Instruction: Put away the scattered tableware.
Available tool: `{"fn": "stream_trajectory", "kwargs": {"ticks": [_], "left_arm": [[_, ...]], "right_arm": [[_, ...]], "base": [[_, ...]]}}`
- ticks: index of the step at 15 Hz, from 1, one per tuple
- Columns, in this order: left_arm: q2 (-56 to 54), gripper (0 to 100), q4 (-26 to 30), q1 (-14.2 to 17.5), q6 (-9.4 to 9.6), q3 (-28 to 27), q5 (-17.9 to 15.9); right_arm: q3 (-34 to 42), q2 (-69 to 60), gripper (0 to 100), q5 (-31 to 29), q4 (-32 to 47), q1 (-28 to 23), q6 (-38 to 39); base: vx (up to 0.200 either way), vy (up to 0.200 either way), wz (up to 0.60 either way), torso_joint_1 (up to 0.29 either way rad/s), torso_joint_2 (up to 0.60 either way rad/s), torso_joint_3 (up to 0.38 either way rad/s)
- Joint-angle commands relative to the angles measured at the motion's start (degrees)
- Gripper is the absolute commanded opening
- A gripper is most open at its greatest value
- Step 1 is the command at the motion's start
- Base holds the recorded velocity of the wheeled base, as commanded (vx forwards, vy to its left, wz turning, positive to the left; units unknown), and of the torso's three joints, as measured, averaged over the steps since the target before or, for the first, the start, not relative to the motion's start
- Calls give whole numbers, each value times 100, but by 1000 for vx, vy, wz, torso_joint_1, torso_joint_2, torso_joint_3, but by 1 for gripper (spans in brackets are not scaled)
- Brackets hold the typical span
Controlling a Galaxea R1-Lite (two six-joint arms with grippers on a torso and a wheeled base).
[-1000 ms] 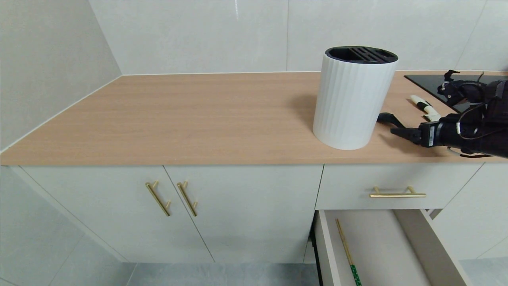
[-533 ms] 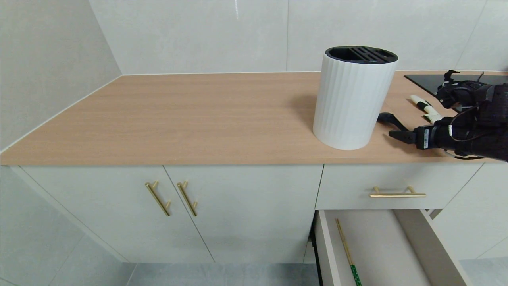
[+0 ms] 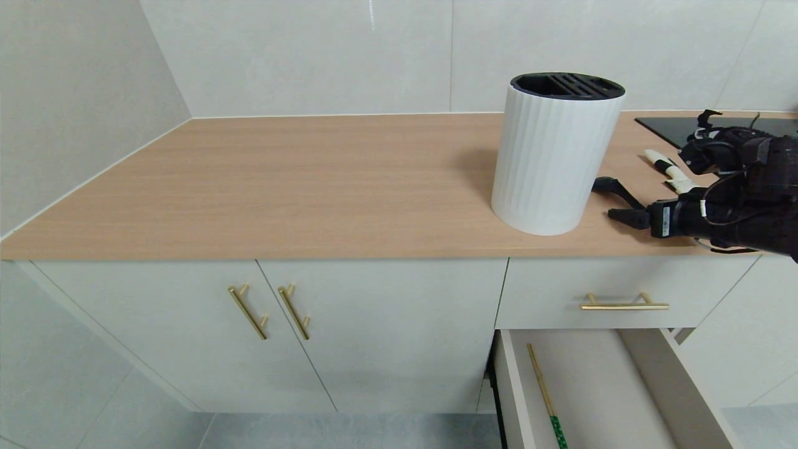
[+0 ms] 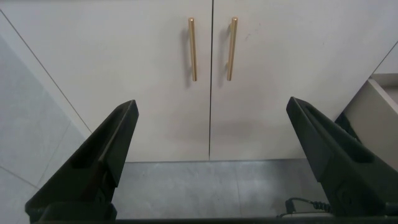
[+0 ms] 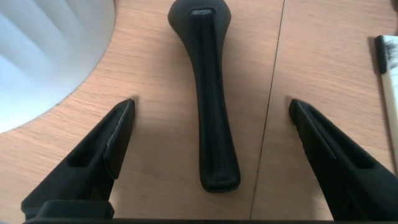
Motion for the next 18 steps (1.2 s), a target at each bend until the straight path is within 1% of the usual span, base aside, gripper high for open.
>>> {"fn": "stream_trajectory", "kwargs": {"ticks": [1,9,13,16,18], "left_arm": [[9,100,-1,0,-1,5,-2],[9,100,-1,0,-1,5,-2],[9,100,-1,-9,-1,5,-2],[9,100,-1,0,-1,-4,-2],[9,100,-1,0,-1,5,-2]], "right_arm": [[-11,44,0,3,10,16,3],[-29,97,0,-6,10,25,3],[-55,26,0,-234,28,131,47],[-11,-352,0,-234,90,174,425],[-2,-624,0,-234,292,174,592]], "base": [[0,0,0,0,0,0],[0,0,0,0,0,0],[0,0,0,0,0,0],[0,0,0,0,0,0],[0,0,0,0,0,0]]}}
